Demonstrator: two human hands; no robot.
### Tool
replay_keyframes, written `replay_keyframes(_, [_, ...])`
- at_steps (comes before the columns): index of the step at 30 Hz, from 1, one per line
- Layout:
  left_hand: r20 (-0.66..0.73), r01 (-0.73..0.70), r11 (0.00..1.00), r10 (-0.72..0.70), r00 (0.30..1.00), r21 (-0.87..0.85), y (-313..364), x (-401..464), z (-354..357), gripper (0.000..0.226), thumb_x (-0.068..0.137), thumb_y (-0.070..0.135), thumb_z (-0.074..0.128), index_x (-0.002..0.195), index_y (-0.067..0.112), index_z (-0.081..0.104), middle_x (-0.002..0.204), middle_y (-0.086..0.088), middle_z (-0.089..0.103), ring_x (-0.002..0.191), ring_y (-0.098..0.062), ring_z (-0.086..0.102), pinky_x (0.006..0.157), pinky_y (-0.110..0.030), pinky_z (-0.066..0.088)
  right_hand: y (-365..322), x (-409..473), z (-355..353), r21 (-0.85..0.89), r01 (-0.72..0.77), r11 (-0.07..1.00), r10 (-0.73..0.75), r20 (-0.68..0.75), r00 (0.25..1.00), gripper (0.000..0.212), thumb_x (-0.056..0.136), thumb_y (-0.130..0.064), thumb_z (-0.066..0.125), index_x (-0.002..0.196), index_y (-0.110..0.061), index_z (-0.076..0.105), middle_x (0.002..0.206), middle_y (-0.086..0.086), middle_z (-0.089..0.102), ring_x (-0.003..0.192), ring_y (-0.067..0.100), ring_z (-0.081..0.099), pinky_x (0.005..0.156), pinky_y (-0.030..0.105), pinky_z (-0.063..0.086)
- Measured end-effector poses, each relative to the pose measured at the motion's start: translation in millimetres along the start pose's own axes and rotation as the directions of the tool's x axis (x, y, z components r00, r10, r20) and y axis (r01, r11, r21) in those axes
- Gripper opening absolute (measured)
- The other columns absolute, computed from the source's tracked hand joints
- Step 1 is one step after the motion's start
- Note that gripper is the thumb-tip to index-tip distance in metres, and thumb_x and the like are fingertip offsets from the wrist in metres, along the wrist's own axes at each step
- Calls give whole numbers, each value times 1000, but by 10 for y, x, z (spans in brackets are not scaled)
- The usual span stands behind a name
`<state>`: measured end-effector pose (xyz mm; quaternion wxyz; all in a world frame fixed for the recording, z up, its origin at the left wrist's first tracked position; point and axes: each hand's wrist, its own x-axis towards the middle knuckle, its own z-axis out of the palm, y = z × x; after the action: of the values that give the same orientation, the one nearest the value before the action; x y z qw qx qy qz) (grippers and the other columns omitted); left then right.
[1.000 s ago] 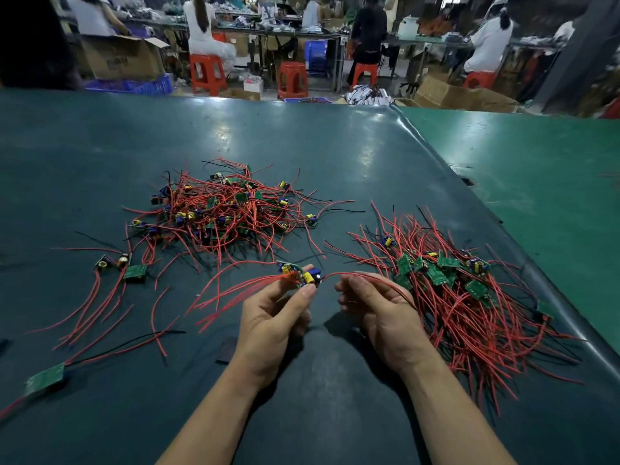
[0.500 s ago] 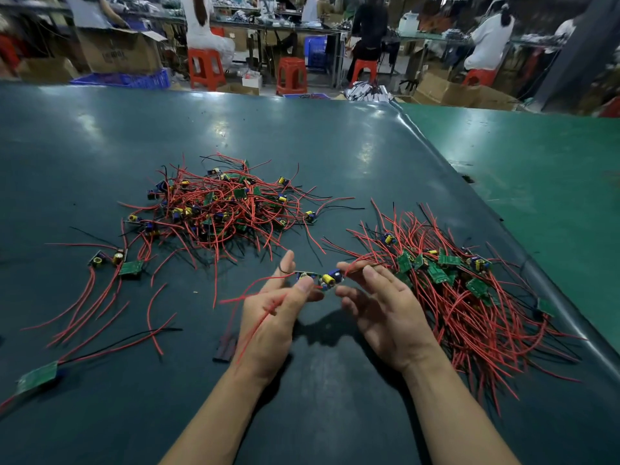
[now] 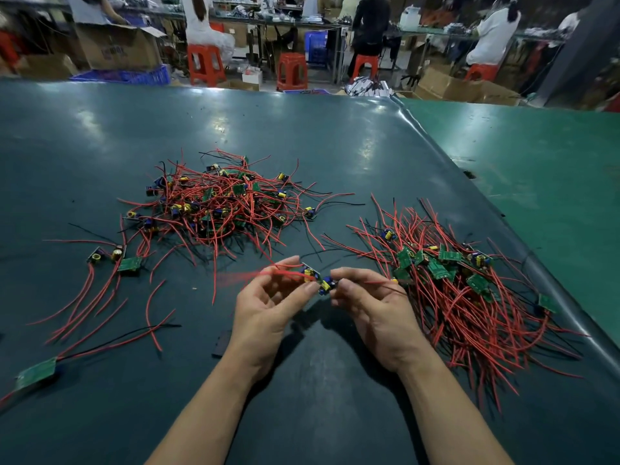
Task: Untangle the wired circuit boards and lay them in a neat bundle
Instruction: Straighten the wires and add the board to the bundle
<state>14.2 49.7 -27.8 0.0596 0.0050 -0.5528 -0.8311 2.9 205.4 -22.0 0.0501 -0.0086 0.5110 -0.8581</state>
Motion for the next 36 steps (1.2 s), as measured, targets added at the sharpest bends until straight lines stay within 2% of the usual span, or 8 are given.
replay_keyframes(4, [-128,54,960,-92,987,-275,76,53,-43,18,69,15,70,86,18,75,83,4,73,72,-5,65,68,-21,51,3,27,-27,108,-7,994,18,-102,995,16,72,-2,66,80,-8,79,77,14,72,61,13,66,58,19,54])
replay_keyframes(9, [-76,92,766,-181,981,-636,264,185,-294,41,87,35,57,120,11,59,127,-5,66,116,-14,63,96,-31,48,-39,36,-31,199,-18,980,38,-97,995,19,75,0,62,79,-9,78,79,13,72,62,13,66,59,19,54])
replay_keyframes(15, [-48,195,936,-218,975,-294,70,121,-80,52,77,30,64,120,1,57,111,-20,70,100,-26,70,82,-28,57,-150,57,-106,297,59,953,-16,-147,989,23,75,1,59,75,-12,78,79,9,74,68,13,70,62,19,56])
replay_keyframes(18, [14,121,993,-121,993,-15,35,63,-20,41,75,36,65,103,6,67,81,-16,72,63,-19,67,54,-21,52,-89,9,-40,182,24,983,-11,-72,997,22,72,1,62,77,-12,78,79,12,74,64,15,69,60,21,56])
replay_keyframes(22, [72,48,974,-65,995,221,11,5,2,43,75,41,69,95,4,65,66,-11,68,50,-19,59,40,-23,42,-48,-50,11,-11,16,1000,-15,44,999,21,69,-1,67,80,-13,80,83,12,76,74,18,72,67,23,56])
replay_keyframes(29, [88,-83,977,67,994,197,22,-14,0,35,77,-12,69,88,7,42,89,4,76,80,-7,70,70,-16,52,-29,0,30,40,-25,999,26,-41,999,17,63,-12,76,80,-11,79,78,11,74,70,16,71,66,21,56])
replay_keyframes(33, [106,-70,991,57,993,118,51,-18,1,46,70,-1,74,98,7,38,99,-7,76,86,-16,73,72,-20,54,28,10,81,-100,1,995,-9,-84,996,17,65,-24,78,77,-13,79,79,9,73,66,16,66,60,21,54])
replay_keyframes(36, [89,-67,988,55,995,137,37,2,-13,37,73,-2,74,98,2,49,96,-8,76,85,-16,72,72,-20,54,51,-12,71,-190,25,981,-28,-14,1000,17,81,-2,70,89,-14,79,91,9,76,69,13,67,62,21,55])
